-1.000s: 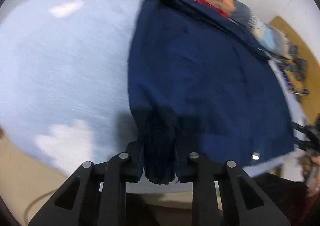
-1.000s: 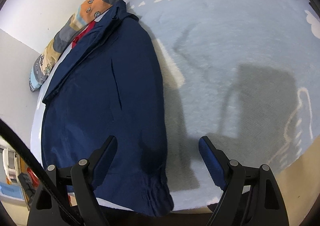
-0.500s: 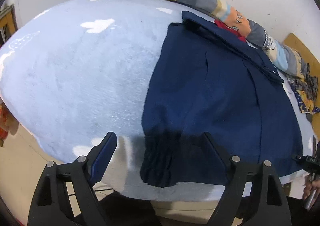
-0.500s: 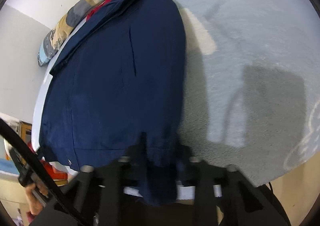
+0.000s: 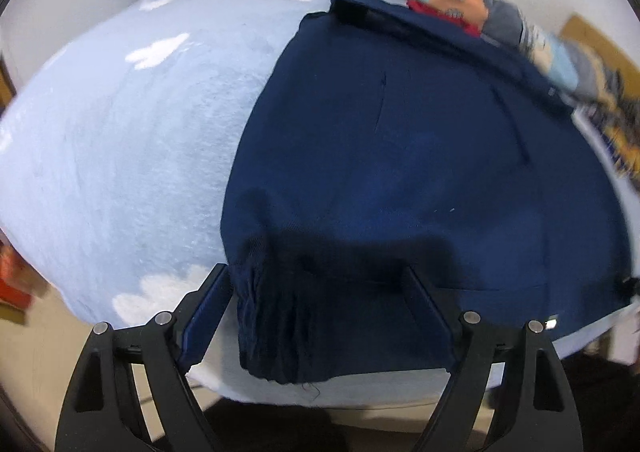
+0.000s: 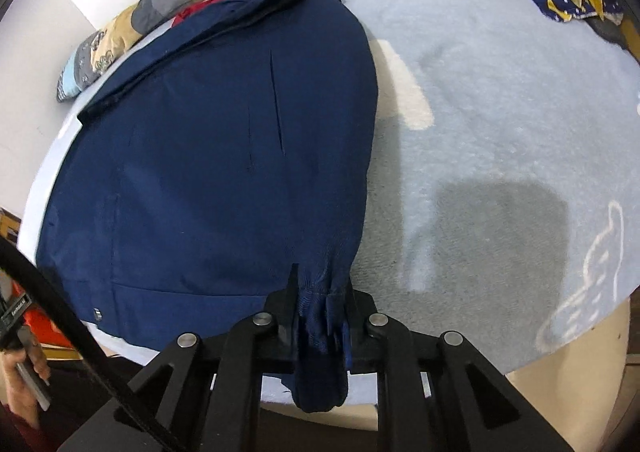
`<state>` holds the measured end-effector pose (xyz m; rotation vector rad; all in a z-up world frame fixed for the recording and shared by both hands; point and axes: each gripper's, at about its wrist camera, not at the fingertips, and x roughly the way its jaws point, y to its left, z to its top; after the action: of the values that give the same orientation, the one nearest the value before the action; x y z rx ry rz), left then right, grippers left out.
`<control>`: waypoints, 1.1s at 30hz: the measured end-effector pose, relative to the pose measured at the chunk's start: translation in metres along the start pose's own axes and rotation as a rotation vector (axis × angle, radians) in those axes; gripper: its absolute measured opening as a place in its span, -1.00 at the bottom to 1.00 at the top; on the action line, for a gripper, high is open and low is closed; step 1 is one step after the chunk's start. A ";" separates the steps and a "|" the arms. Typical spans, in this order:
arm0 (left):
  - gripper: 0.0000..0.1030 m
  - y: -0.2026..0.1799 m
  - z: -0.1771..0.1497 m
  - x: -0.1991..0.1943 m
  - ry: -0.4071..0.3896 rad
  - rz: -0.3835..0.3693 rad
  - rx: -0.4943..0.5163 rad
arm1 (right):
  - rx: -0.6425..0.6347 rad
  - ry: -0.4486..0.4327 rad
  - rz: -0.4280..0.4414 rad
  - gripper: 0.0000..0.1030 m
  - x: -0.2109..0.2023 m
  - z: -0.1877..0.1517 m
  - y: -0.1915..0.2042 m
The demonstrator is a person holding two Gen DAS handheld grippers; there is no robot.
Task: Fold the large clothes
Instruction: 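Lift the hem with both grippers and fold it toward the red collar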
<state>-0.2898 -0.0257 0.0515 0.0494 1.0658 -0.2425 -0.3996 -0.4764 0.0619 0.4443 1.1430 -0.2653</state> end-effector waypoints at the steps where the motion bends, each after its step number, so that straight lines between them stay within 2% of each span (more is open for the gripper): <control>1: 0.65 -0.002 0.000 0.001 -0.013 0.016 0.012 | 0.010 -0.005 -0.001 -0.68 0.001 -0.001 0.000; 5: 0.65 -0.003 0.001 0.005 -0.038 0.030 0.008 | 0.045 -0.010 0.017 -0.62 0.005 -0.002 -0.003; 8: 0.68 0.003 0.000 0.008 -0.027 0.005 -0.030 | 0.087 -0.024 0.051 -0.62 0.004 -0.006 -0.013; 13: 0.71 0.003 0.002 0.010 0.003 -0.004 -0.003 | 0.131 -0.023 0.098 -0.60 0.004 -0.007 -0.024; 14: 0.71 0.003 0.003 0.011 0.006 -0.003 0.000 | 0.150 -0.025 0.117 -0.56 0.004 -0.007 -0.028; 15: 0.70 0.003 0.003 0.011 0.009 -0.002 0.004 | 0.174 -0.022 0.143 -0.41 0.005 -0.007 -0.031; 16: 0.51 0.002 0.003 0.010 0.002 -0.004 0.011 | 0.186 -0.020 0.163 -0.34 0.004 -0.006 -0.033; 17: 0.14 -0.001 0.002 0.006 -0.013 -0.006 0.024 | 0.184 -0.008 0.171 -0.33 0.004 -0.005 -0.033; 18: -0.04 -0.006 0.002 0.001 -0.038 0.011 0.053 | 0.174 0.003 0.162 -0.34 0.005 -0.003 -0.030; 19: -0.52 -0.009 0.002 -0.001 -0.049 0.015 0.069 | 0.169 0.006 0.153 -0.39 0.005 -0.002 -0.027; 20: -0.58 -0.012 0.002 -0.003 -0.061 0.008 0.084 | 0.168 0.000 0.138 -0.68 0.004 -0.002 -0.026; 21: -0.58 -0.013 0.002 -0.005 -0.071 0.013 0.093 | 0.155 -0.005 0.129 -0.73 0.003 -0.002 -0.023; 26: -0.63 -0.009 0.003 -0.020 -0.100 -0.017 0.084 | 0.156 -0.065 0.153 -0.77 -0.016 -0.006 -0.016; 30: -0.64 -0.007 0.000 -0.046 -0.143 -0.053 0.089 | 0.160 -0.111 0.208 -0.78 -0.039 -0.014 -0.015; 33: -0.64 -0.003 -0.005 -0.056 -0.142 -0.075 0.088 | 0.149 -0.127 0.242 -0.78 -0.054 -0.023 -0.015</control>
<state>-0.3203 -0.0179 0.0977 0.0701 0.9168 -0.3558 -0.4459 -0.4801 0.1006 0.6822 0.9389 -0.1648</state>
